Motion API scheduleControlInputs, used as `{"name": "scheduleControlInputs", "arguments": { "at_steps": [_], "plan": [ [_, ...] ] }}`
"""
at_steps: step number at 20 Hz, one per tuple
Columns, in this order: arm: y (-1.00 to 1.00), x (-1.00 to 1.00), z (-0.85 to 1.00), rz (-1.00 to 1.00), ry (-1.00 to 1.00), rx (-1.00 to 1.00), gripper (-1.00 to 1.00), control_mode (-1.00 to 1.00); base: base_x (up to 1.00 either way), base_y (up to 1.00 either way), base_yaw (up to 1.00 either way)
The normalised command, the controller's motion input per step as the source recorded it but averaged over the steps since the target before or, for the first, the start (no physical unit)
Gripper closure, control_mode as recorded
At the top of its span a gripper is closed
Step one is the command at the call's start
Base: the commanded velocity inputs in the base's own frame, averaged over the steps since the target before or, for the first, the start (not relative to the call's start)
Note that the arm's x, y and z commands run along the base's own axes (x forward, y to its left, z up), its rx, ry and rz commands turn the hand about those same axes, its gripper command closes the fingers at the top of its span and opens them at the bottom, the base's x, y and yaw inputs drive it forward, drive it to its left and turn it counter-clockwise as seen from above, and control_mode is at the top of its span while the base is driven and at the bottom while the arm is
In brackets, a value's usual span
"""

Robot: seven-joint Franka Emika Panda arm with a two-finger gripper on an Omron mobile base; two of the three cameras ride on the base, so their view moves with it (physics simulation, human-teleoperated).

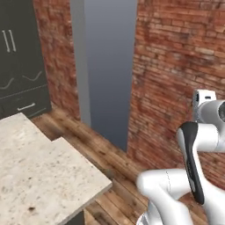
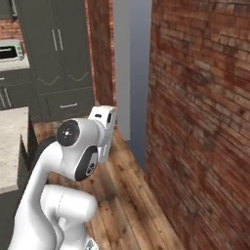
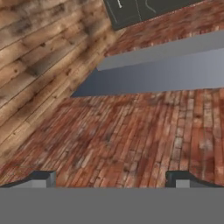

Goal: Move the glass cup from next to the sink to the open cabinet. Then, move the bowl with the broccoli to the fridge to clear the area for faucet cleaning.

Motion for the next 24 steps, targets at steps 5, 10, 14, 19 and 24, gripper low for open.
{"name": "scheduleControlInputs", "arguments": {
  "at_steps": [5,10,14,19,24],
  "plan": [
    [0.0,0.0,0.0,0.0,0.0,0.0,-1.0,1.0,1.0,-0.14,0.33],
    [0.0,0.0,0.0,0.0,0.0,0.0,-1.0,1.0,1.0,-0.01,0.59],
    [0.0,0.0,0.0,0.0,0.0,0.0,-1.0,1.0,1.0,-0.35,0.39],
    [0.0,0.0,0.0,0.0,0.0,0.0,-1.0,1.0,1.0,-0.23,0.33],
    [0.0,0.0,0.0,0.0,0.0,0.0,-1.0,1.0,1.0,0.0,0.4]
  ]
}}
